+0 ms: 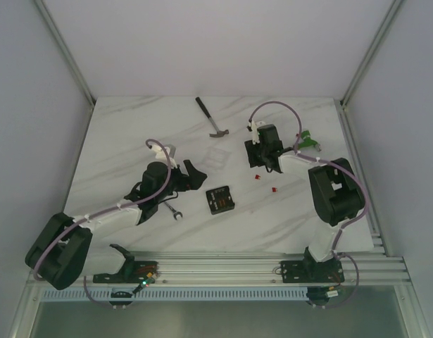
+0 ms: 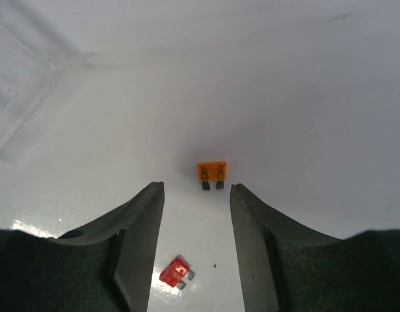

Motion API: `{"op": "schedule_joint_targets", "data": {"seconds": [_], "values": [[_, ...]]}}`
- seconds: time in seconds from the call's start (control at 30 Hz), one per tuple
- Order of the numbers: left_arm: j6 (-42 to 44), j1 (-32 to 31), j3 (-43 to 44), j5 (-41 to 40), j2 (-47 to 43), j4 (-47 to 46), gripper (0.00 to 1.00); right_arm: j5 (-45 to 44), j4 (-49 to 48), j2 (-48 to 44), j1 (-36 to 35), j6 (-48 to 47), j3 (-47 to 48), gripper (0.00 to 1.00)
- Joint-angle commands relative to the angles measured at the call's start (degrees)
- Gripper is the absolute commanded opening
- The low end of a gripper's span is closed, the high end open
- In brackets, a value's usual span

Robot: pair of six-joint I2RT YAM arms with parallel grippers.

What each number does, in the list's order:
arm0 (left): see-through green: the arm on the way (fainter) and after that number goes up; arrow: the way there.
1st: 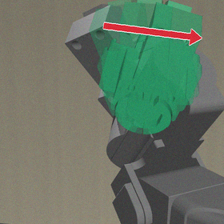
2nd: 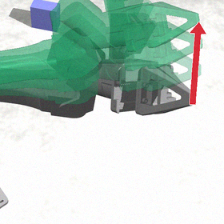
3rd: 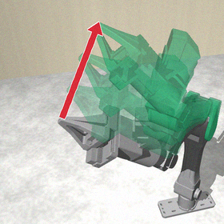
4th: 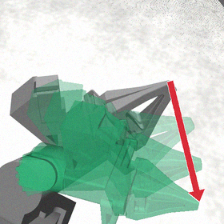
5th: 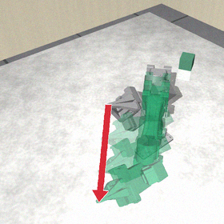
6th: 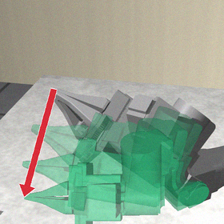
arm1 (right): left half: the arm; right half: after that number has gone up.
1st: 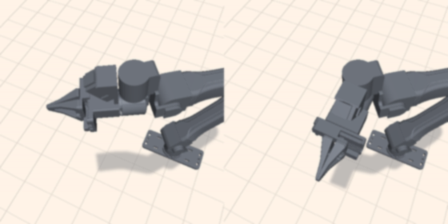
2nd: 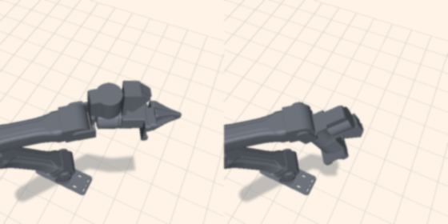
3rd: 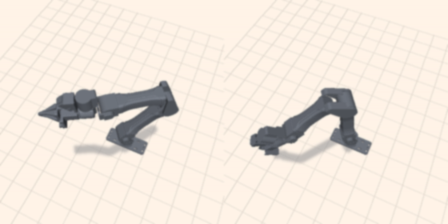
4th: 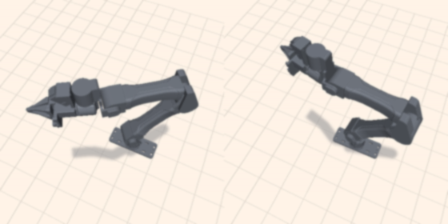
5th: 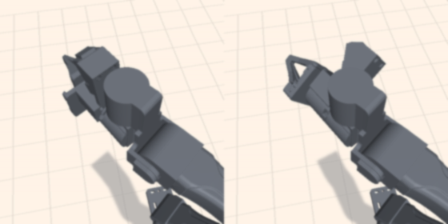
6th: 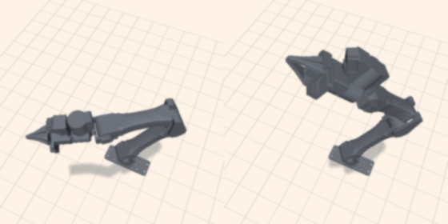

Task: Snap on the fuse box
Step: Pick up the fuse from the center of the board.

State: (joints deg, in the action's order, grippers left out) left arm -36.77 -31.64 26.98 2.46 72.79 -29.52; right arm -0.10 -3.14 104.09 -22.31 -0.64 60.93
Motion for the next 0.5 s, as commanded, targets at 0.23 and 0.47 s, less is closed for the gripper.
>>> {"op": "schedule_joint_targets", "data": {"seconds": [0.23, 0.47], "values": [[0.8, -0.2, 0.0, -1.0, -0.1, -1.1, 1.0, -1.7, -4.2, 3.6, 1.0, 2.2, 1.8, 0.54], [0.7, -0.3, 0.3, -0.8, 0.2, -1.1, 1.0, -0.8, -3.5, 5.1, 1.1, 2.3, 2.8, 0.54]]}}
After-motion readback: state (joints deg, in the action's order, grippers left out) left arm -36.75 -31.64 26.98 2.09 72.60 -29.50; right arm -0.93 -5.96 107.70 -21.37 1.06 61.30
